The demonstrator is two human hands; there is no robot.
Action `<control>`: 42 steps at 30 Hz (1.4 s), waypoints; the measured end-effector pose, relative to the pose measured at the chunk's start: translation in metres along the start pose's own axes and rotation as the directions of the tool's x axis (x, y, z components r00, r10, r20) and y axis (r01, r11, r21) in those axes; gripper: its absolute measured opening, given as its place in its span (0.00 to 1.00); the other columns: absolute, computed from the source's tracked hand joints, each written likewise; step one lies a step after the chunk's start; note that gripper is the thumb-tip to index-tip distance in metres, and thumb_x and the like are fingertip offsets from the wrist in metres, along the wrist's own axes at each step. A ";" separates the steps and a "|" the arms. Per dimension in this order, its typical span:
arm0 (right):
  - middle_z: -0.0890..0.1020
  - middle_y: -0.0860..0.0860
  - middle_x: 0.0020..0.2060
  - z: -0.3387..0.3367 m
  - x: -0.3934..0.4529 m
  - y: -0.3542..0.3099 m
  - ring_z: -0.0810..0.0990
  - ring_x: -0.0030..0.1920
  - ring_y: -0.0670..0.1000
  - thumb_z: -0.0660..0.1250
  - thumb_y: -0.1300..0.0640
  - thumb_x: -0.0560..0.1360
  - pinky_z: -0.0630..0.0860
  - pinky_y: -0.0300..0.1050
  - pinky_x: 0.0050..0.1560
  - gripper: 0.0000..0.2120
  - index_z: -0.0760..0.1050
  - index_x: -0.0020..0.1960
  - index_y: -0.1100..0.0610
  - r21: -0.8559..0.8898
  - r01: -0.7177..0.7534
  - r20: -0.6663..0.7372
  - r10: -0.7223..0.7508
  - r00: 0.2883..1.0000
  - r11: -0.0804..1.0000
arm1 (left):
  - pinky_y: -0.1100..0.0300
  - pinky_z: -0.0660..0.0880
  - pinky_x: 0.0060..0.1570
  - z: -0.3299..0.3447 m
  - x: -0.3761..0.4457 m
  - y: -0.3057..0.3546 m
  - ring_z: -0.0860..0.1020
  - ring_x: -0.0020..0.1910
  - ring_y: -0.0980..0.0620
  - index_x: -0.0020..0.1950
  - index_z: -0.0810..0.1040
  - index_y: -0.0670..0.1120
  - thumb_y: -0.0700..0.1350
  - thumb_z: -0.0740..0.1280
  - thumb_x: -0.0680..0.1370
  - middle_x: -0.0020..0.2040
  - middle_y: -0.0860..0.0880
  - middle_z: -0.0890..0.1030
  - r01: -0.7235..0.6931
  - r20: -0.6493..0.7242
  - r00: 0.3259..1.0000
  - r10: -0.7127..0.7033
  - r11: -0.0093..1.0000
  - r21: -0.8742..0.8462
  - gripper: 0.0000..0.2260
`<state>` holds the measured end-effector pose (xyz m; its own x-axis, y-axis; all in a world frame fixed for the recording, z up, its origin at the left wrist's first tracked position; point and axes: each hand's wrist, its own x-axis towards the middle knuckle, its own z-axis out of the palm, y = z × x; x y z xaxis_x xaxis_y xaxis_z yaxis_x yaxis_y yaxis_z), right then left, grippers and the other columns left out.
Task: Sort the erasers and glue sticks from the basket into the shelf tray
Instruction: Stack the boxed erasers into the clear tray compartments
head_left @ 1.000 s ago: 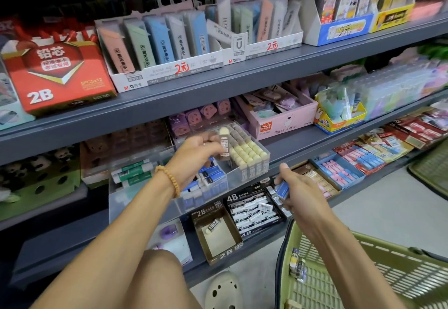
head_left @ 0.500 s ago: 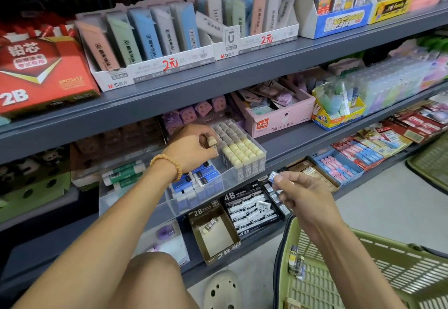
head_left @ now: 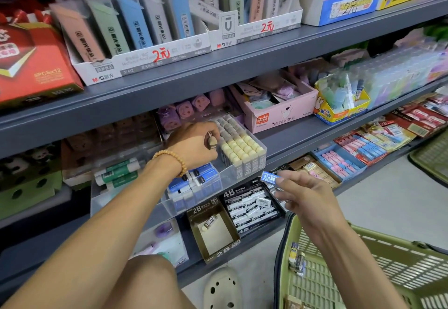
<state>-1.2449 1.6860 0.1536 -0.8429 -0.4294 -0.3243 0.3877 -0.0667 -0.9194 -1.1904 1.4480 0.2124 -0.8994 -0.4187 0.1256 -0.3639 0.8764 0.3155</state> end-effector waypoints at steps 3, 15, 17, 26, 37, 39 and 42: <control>0.82 0.51 0.32 0.001 0.001 -0.001 0.78 0.31 0.47 0.74 0.66 0.72 0.70 0.38 0.31 0.03 0.81 0.43 0.59 0.001 0.016 -0.002 -0.016 1.000 1.000 | 0.57 0.78 0.39 0.000 0.002 -0.004 0.77 0.36 0.55 0.40 0.75 0.55 0.45 0.71 0.67 0.36 0.59 0.78 -0.006 0.008 1.000 0.006 1.000 0.008 0.08; 0.81 0.55 0.32 0.007 0.005 0.005 0.79 0.32 0.49 0.73 0.68 0.71 0.77 0.37 0.33 0.04 0.81 0.45 0.64 0.135 -0.029 0.039 0.023 0.999 0.990 | 0.57 0.71 0.39 0.010 0.012 0.001 0.76 0.44 0.51 0.40 0.73 0.52 0.45 0.74 0.66 0.37 0.58 0.75 -0.013 0.033 0.999 0.008 0.989 0.147 0.10; 0.81 0.55 0.32 0.008 0.004 0.003 0.79 0.31 0.49 0.73 0.68 0.71 0.77 0.36 0.33 0.04 0.81 0.46 0.64 0.151 -0.028 0.055 0.020 0.998 0.988 | 0.58 0.69 0.39 0.011 0.012 0.003 0.75 0.44 0.51 0.40 0.72 0.53 0.46 0.74 0.67 0.40 0.58 0.76 -0.008 0.026 1.000 0.004 0.985 0.171 0.11; 0.82 0.55 0.33 0.012 0.000 -0.004 0.79 0.33 0.49 0.73 0.66 0.71 0.77 0.37 0.34 0.03 0.83 0.45 0.62 0.139 -0.019 0.093 0.006 0.996 0.990 | 0.60 0.69 0.35 0.009 0.012 0.002 0.76 0.41 0.54 0.40 0.73 0.53 0.49 0.76 0.66 0.38 0.58 0.77 -0.011 0.028 1.000 0.008 0.991 0.135 0.12; 0.82 0.54 0.31 0.029 -0.014 -0.016 0.78 0.31 0.48 0.72 0.67 0.73 0.76 0.37 0.34 0.02 0.82 0.44 0.63 0.108 -0.006 0.150 -0.010 0.989 0.994 | 0.66 0.74 0.42 -0.013 -0.034 0.008 0.78 0.41 0.62 0.49 0.80 0.54 0.48 0.72 0.74 0.43 0.60 0.80 -0.128 -0.010 0.992 0.129 0.968 -0.215 0.05; 0.81 0.54 0.32 0.036 -0.019 -0.020 0.77 0.31 0.48 0.71 0.68 0.74 0.76 0.36 0.33 0.02 0.82 0.43 0.63 0.092 0.000 0.184 -0.018 0.983 0.996 | 0.74 0.69 0.38 -0.017 -0.056 0.016 0.78 0.39 0.63 0.52 0.81 0.53 0.47 0.76 0.71 0.44 0.61 0.80 -0.194 -0.042 0.981 0.192 0.921 -0.337 0.11; 0.82 0.56 0.33 0.047 -0.027 -0.023 0.76 0.30 0.47 0.71 0.68 0.73 0.75 0.36 0.33 0.02 0.82 0.44 0.65 0.067 0.004 0.231 -0.020 0.973 0.998 | 0.72 0.67 0.39 -0.015 -0.082 0.022 0.76 0.39 0.63 0.53 0.84 0.51 0.49 0.78 0.68 0.42 0.62 0.79 -0.265 -0.061 0.964 0.259 0.915 -0.304 0.14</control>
<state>-1.2138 1.6567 0.1938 -0.7416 -0.6241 -0.2461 0.4084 -0.1289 -0.9037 -1.1212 1.4980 0.2229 -0.9464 -0.1916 0.2601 -0.0212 0.8403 0.5418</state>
